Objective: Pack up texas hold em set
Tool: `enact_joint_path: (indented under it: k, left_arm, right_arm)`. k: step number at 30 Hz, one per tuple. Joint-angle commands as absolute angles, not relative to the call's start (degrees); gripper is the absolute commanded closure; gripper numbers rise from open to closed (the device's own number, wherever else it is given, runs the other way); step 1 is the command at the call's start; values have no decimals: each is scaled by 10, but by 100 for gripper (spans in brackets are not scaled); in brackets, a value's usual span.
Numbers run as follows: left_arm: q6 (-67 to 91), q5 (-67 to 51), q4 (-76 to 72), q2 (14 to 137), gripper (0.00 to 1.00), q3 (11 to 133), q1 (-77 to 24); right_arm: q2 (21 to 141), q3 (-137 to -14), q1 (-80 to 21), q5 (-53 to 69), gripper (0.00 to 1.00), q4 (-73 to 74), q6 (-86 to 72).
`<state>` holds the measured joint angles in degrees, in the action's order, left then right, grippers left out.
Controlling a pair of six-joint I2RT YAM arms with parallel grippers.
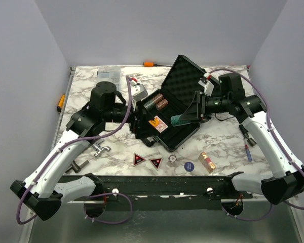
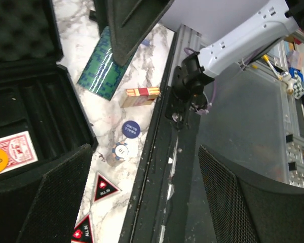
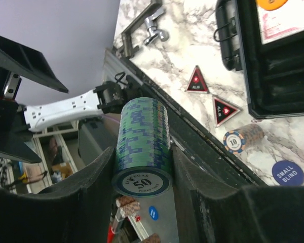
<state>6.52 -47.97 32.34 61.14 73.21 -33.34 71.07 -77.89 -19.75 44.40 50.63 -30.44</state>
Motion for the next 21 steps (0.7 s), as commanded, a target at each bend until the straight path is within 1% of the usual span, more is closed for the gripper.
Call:
enact_joint_path:
  k: [1,4,7,15,19,21]
  left_arm:
    - [58,-483,338,619,15,752,-370]
    - [45,-472,339,626,15,758,-386]
    - [32,-459,343,638,12,770,-397]
    - [3,-429,365,668,12,789,-422]
    - [-29,-405,372,665,15,780,-438]
    - [-38,-402,372,662,19,777,-441]
  right_arm:
    - [723,-798,-226,515,99,459,-299]
    - [740,-814,-257,527,99,460,-291]
    - [750,-828,-280,531,100,466,-281]
    - [746,-830,-312,558,100,460,-274]
    - [748,-829,-323,573,99,455,-272]
    - [748,-830,-329,576,100,452,-270]
